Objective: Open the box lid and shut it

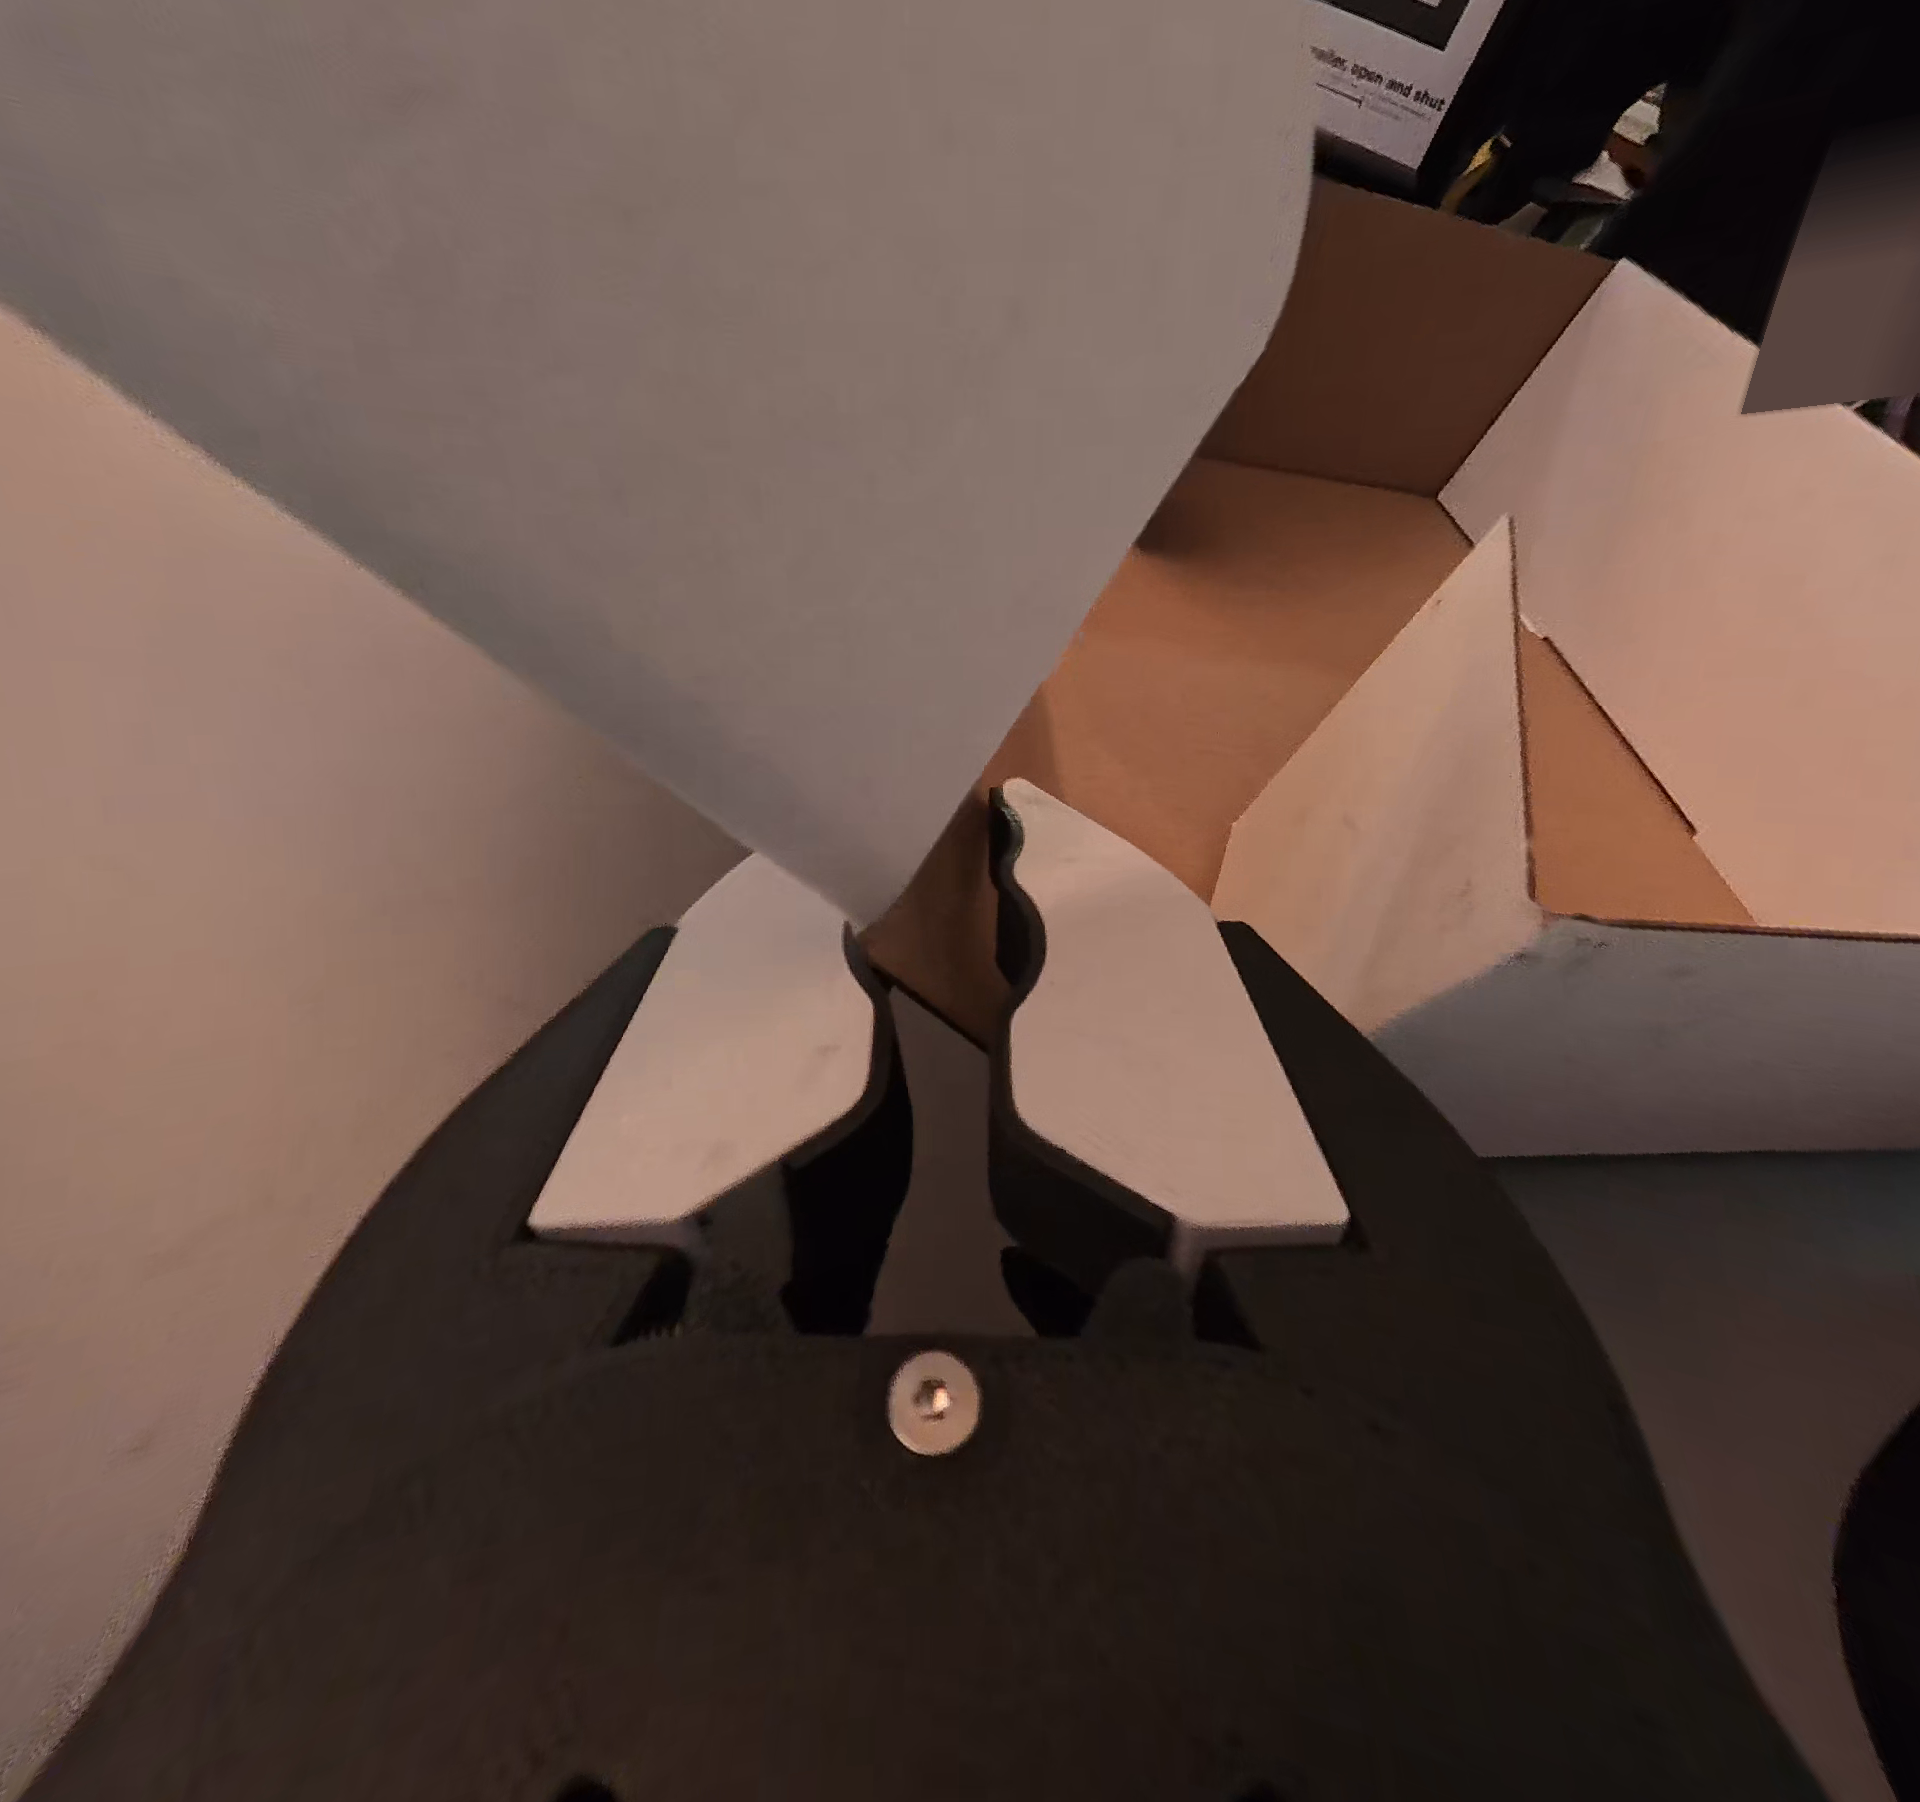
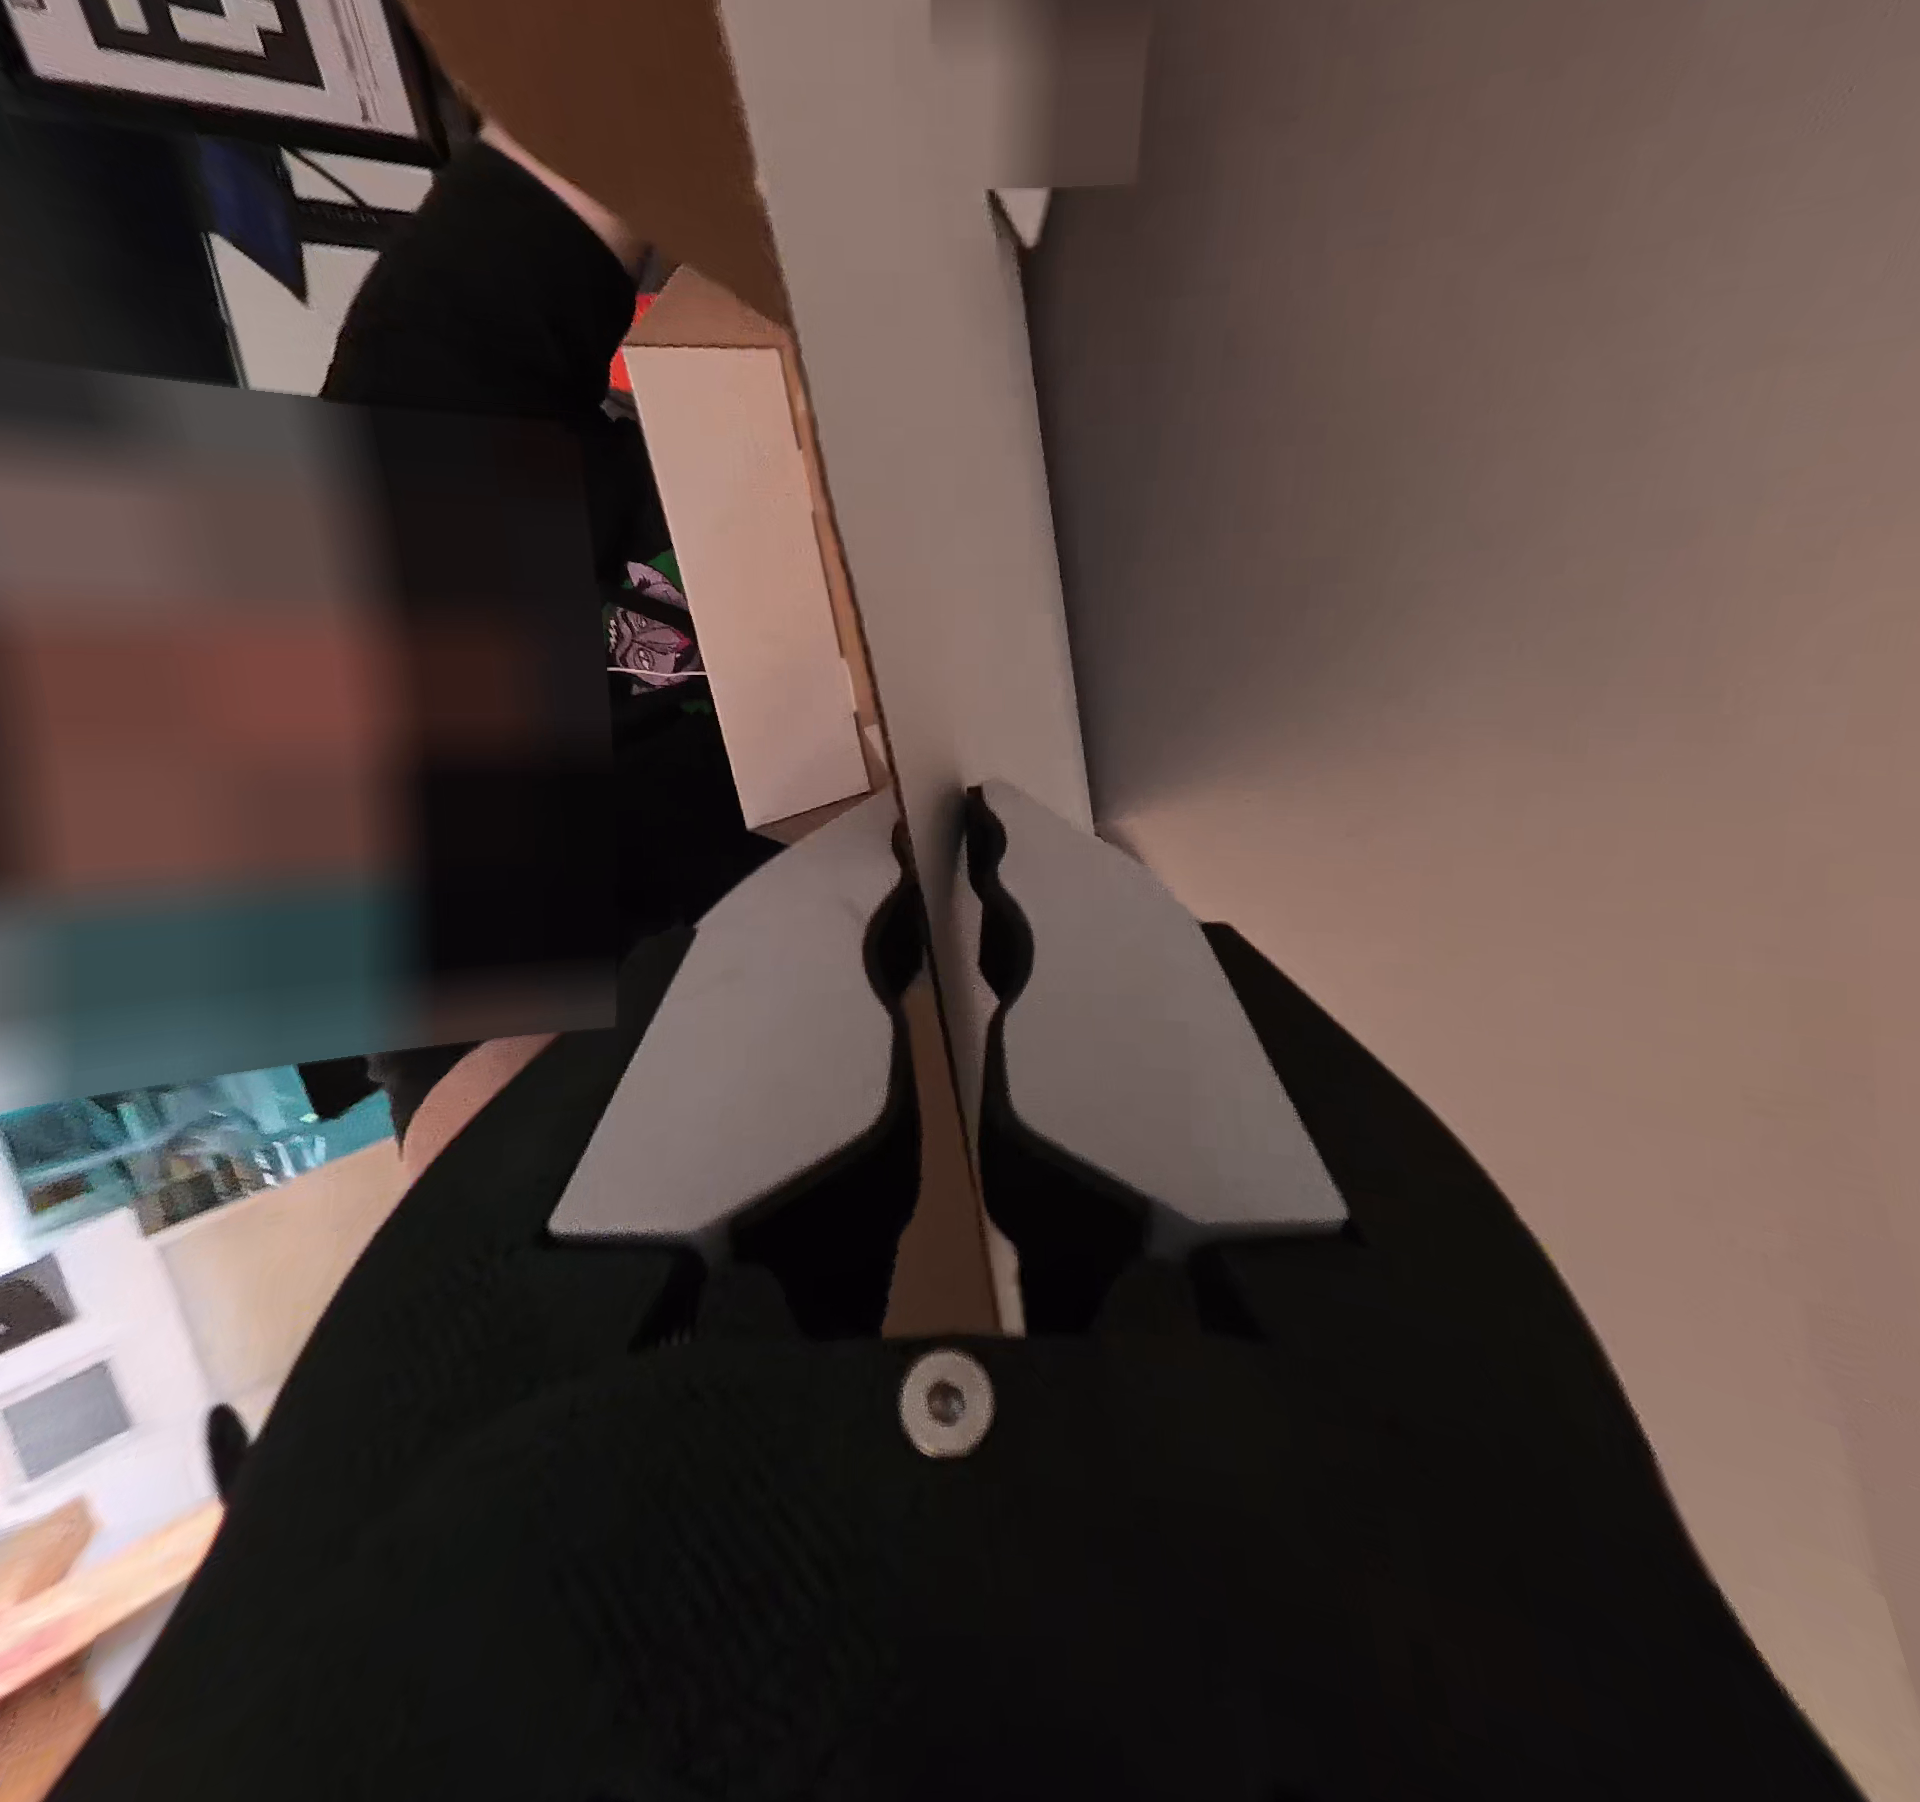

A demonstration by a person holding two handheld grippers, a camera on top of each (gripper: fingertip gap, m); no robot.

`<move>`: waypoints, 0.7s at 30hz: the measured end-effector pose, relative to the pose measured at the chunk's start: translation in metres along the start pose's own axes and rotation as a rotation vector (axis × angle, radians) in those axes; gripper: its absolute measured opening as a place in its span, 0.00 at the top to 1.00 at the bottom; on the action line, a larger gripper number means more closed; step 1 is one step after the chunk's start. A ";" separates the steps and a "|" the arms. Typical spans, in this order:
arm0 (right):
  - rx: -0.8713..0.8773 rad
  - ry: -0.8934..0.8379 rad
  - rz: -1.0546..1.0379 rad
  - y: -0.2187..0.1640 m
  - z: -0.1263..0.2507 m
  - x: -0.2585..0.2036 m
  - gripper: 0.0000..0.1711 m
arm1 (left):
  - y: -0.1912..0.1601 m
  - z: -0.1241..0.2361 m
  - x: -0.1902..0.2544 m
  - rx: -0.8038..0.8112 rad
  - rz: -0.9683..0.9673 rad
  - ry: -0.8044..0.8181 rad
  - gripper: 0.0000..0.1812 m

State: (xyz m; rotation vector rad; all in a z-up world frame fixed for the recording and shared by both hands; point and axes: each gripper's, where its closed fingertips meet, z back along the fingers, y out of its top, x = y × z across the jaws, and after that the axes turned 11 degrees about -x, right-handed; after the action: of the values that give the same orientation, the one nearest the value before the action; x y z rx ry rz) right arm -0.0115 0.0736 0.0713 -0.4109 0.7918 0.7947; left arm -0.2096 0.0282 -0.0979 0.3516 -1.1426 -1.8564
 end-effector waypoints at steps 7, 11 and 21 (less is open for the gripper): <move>0.050 -0.118 0.114 0.012 0.011 -0.031 0.98 | 0.018 0.000 -0.013 0.122 0.075 0.003 0.81; 0.104 -0.203 0.190 0.020 0.018 -0.038 0.98 | 0.030 -0.003 -0.016 0.190 0.141 -0.084 0.80; 0.153 -0.232 0.145 0.018 0.017 -0.028 0.99 | 0.034 -0.014 -0.011 0.162 0.023 0.019 0.98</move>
State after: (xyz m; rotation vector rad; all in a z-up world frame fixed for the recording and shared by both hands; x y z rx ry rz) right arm -0.0300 0.0822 0.1029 -0.1226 0.6648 0.8927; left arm -0.1764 0.0231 -0.0796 0.4456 -1.2827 -1.7415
